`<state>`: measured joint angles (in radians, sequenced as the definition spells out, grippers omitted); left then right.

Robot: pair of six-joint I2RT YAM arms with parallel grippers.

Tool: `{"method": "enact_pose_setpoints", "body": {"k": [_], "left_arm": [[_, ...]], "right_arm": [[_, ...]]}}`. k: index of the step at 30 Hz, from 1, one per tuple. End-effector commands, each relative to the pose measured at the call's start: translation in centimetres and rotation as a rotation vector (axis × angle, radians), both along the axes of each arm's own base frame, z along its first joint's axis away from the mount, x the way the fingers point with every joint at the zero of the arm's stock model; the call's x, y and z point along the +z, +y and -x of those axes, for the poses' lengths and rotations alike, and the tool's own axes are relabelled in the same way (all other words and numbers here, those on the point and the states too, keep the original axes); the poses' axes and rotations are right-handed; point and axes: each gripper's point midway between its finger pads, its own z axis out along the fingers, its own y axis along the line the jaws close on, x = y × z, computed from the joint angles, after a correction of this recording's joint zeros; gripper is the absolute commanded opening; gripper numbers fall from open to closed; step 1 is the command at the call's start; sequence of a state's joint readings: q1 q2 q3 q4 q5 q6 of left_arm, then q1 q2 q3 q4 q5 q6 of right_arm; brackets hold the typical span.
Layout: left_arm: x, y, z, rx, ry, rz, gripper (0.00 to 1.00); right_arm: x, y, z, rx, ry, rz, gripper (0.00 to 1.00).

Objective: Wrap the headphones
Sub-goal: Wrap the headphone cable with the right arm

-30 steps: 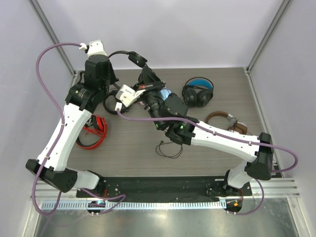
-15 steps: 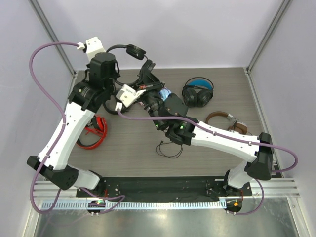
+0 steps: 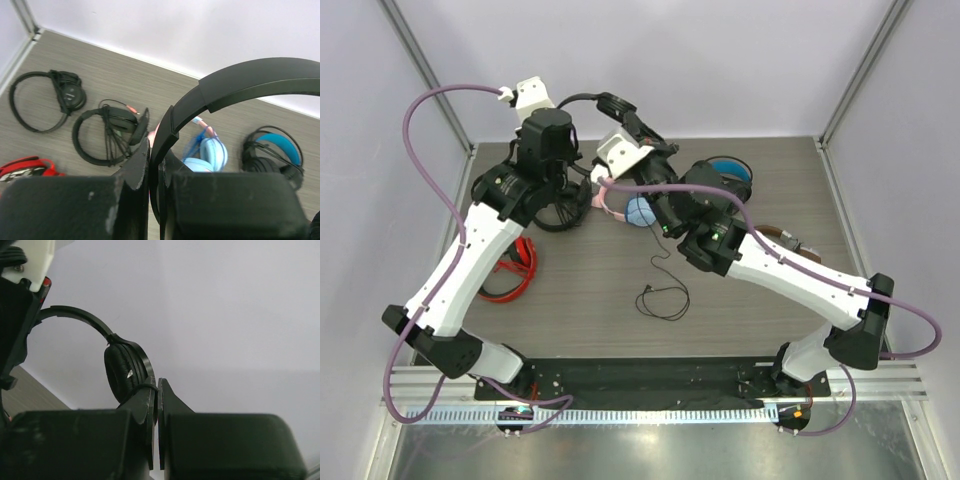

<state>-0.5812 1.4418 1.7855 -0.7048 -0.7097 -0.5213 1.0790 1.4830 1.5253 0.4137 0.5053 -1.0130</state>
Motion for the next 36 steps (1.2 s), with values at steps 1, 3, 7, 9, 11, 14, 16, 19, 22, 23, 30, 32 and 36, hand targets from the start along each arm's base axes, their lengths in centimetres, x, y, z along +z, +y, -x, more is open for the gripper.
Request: {"method": "enact_pose_setpoints", "body": {"k": [1,3,7,9,11,14,16,19,22,23,30,32,36], "left_arm": [[1.4,-1.2,0.3,-0.047,-0.044,0.048,0.0],[1.4,-1.6,0.4,-0.063,-0.041,0.038,0.0],[1.1,-2.4,0.6,-0.091,-0.033,0.029,0.0],[0.9,-2.6,0.5,-0.107,-0.028,0.026,0.0],[0.8,-3.0,0.4,-0.121,-0.024,0.026,0.0],[0.5,-3.5,0.3,-0.145,-0.014,0.021,0.0],[0.4,-3.7,0.2,-0.157,-0.01,0.017,0.0],[0.4,-4.0,0.3,-0.173,-0.008,0.016,0.0],[0.4,-4.1,0.2,-0.178,-0.007,0.016,0.0],[0.3,-4.1,0.3,-0.178,-0.004,0.014,0.0],[0.2,-4.4,0.4,-0.195,0.0,0.019,0.0],[0.2,-4.5,0.5,-0.201,0.0,0.02,0.0],[0.2,-4.7,0.5,-0.211,0.001,0.017,0.0]], "right_arm": [[6.4,-2.6,1.6,0.089,-0.066,-0.199,0.01],[6.3,-2.7,0.9,0.077,-0.067,-0.184,0.01],[6.4,-2.8,-0.2,0.036,-0.085,-0.131,0.03],[6.2,-2.4,-0.8,0.022,-0.1,-0.101,0.06],[6.3,-2.5,-1.1,0.011,-0.115,-0.085,0.06],[6.3,-2.5,-1.8,0.006,-0.127,-0.077,0.08],[6.4,-2.6,-2.1,0.004,-0.135,-0.075,0.15],[6.5,-2.6,-2.6,0.0,-0.136,-0.075,0.2],[6.7,-2.8,-3.1,-0.002,-0.136,-0.089,0.2],[6.7,-2.9,-3.4,-0.003,-0.136,-0.09,0.2],[7.4,-3.3,-5.0,0.012,-0.119,-0.146,0.24],[7.3,-3.1,-5.3,0.022,-0.107,-0.152,0.25],[7.1,-2.7,-5.7,0.031,-0.101,-0.154,0.28]]}}
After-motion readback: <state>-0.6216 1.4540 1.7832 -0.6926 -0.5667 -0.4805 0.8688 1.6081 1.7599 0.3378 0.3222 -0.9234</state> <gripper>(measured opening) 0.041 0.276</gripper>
